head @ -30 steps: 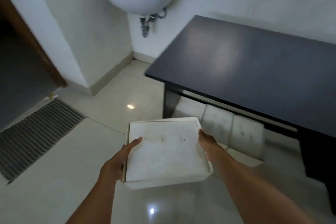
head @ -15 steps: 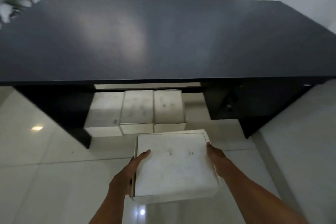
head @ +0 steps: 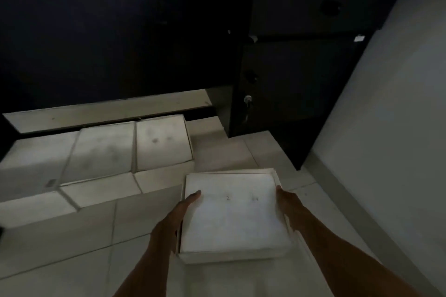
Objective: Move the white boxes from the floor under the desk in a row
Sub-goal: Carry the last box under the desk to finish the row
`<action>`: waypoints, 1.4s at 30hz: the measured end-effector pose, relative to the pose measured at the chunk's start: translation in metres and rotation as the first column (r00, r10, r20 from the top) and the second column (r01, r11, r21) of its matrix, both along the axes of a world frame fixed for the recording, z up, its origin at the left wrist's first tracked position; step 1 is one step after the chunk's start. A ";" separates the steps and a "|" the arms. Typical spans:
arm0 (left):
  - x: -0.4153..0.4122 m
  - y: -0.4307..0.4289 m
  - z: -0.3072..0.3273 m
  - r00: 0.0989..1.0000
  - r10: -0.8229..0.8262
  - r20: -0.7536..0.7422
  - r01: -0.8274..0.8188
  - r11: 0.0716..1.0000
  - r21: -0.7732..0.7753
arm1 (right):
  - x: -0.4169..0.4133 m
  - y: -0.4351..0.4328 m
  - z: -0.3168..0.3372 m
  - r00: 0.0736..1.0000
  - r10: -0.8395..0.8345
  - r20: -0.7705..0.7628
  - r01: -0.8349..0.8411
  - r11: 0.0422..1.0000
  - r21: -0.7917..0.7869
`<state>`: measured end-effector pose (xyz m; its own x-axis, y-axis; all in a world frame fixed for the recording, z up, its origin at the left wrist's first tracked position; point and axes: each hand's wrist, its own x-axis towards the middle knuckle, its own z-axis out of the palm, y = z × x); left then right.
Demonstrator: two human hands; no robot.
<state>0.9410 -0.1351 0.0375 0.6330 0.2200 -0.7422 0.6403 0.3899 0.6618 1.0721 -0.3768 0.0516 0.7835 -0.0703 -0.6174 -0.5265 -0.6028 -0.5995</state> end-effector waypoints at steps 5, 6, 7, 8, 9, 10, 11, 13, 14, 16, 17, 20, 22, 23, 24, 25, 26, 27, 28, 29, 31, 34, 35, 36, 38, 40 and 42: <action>0.024 -0.002 -0.043 0.997 -0.065 -0.032 0.063 0.997 -0.046 | 0.023 -0.020 -0.054 0.995 -0.082 0.051 0.078 0.995 0.068; 0.028 0.001 -0.045 0.997 -0.067 -0.046 0.065 0.997 -0.035 | 0.026 -0.021 -0.057 0.996 -0.065 0.054 0.060 0.995 0.085; 0.032 0.002 -0.046 0.994 -0.086 -0.062 0.085 0.996 -0.029 | 0.028 -0.022 -0.058 0.998 -0.031 0.061 0.025 0.996 0.089; 0.035 0.002 -0.045 0.989 -0.127 -0.079 0.126 0.992 -0.016 | 0.032 -0.024 -0.059 0.997 0.000 0.072 -0.006 0.996 0.086; 0.036 0.004 -0.043 0.975 -0.183 -0.123 0.186 0.982 0.016 | 0.034 -0.025 -0.059 0.997 0.026 0.076 -0.031 0.997 0.070; 0.037 0.005 -0.040 0.948 -0.263 -0.177 0.273 0.961 0.034 | 0.038 -0.026 -0.060 0.994 0.065 0.090 -0.068 0.997 0.036; 0.037 0.006 -0.037 0.910 -0.339 -0.236 0.353 0.935 0.018 | 0.042 -0.027 -0.062 0.989 0.107 0.106 -0.107 0.994 -0.004; 0.039 0.012 -0.036 0.855 -0.386 -0.346 0.388 0.919 -0.069 | 0.051 -0.028 -0.066 0.977 0.156 0.145 -0.149 0.987 -0.056; 0.040 0.014 -0.036 0.849 -0.374 -0.374 0.360 0.926 -0.111 | 0.054 -0.027 -0.070 0.970 0.169 0.176 -0.164 0.985 -0.045; 0.043 0.018 -0.037 0.854 -0.351 -0.385 0.305 0.936 -0.176 | 0.059 -0.028 -0.078 0.944 0.197 0.263 -0.199 0.980 -0.021; 0.045 0.020 -0.039 0.858 -0.337 -0.387 0.287 0.940 -0.183 | 0.061 -0.030 -0.081 0.933 0.216 0.290 -0.220 0.975 -0.017; 0.054 0.024 -0.038 0.877 -0.319 -0.360 0.283 0.947 -0.152 | 0.066 -0.039 -0.084 0.900 0.274 0.339 -0.286 0.958 -0.015; 0.064 0.028 -0.035 0.909 -0.251 -0.331 0.252 0.967 -0.042 | 0.068 -0.050 -0.088 0.884 0.301 0.359 -0.321 0.947 -0.002; 0.071 0.029 -0.034 0.929 -0.209 -0.304 0.229 0.973 0.031 | 0.067 -0.055 -0.087 0.893 0.276 0.355 -0.308 0.951 0.034; 0.076 0.027 -0.034 0.951 -0.158 -0.266 0.193 0.975 0.111 | 0.066 -0.060 -0.087 0.921 0.214 0.326 -0.262 0.959 0.111; 0.082 0.024 -0.037 0.968 -0.117 -0.220 0.159 0.969 0.187 | 0.062 -0.066 -0.087 0.954 0.128 0.272 -0.190 0.958 0.214; 0.088 0.022 -0.040 0.982 -0.084 -0.168 0.127 0.956 0.263 | 0.058 -0.072 -0.087 0.977 0.054 0.204 -0.118 0.941 0.316; 0.092 0.019 -0.044 0.991 -0.060 -0.116 0.097 0.937 0.337 | 0.053 -0.076 -0.088 0.992 0.005 0.128 -0.056 0.915 0.400; 0.095 0.016 -0.047 0.998 -0.032 -0.055 0.052 0.911 0.410 | 0.047 -0.080 -0.089 0.999 -0.027 0.045 0.003 0.881 0.473; 0.099 0.013 -0.050 1.000 -0.004 0.018 -0.005 0.886 0.464 | 0.040 -0.083 -0.092 0.998 -0.048 -0.033 0.058 0.843 0.535; 0.107 0.011 -0.056 0.992 -0.001 0.125 -0.065 0.849 0.524 | 0.025 -0.083 -0.098 0.985 -0.088 -0.145 0.161 0.758 0.633; 0.114 0.006 -0.058 0.983 -0.093 0.156 -0.001 0.855 0.518 | 0.009 -0.073 -0.105 0.971 -0.178 -0.163 0.240 0.652 0.719; 0.115 0.004 -0.058 0.978 -0.111 0.176 0.013 0.876 0.482 | 0.006 -0.068 -0.107 0.967 -0.198 -0.160 0.250 0.627 0.738; 0.116 0.002 -0.059 0.973 -0.099 0.209 0.001 0.905 0.424 | 0.003 -0.064 -0.109 0.960 -0.225 -0.166 0.271 0.605 0.749; 0.117 -0.003 -0.060 0.959 -0.041 0.282 -0.048 0.952 0.303 | 0.000 -0.051 -0.113 0.941 -0.283 -0.188 0.323 0.570 0.756; 0.122 -0.008 -0.062 0.951 -0.086 0.295 -0.016 0.945 0.325 | 0.002 -0.036 -0.116 0.932 -0.314 -0.181 0.339 0.575 0.745; 0.128 -0.012 -0.066 0.949 -0.185 0.254 0.041 0.875 0.483 | 0.006 -0.022 -0.114 0.937 -0.307 -0.170 0.326 0.584 0.744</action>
<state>1.0688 -0.1471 -0.0280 0.8411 0.4077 -0.3554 0.4183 -0.0736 0.9053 1.0778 -0.3987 -0.0625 0.7905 0.1829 -0.5846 -0.6123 0.2605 -0.7465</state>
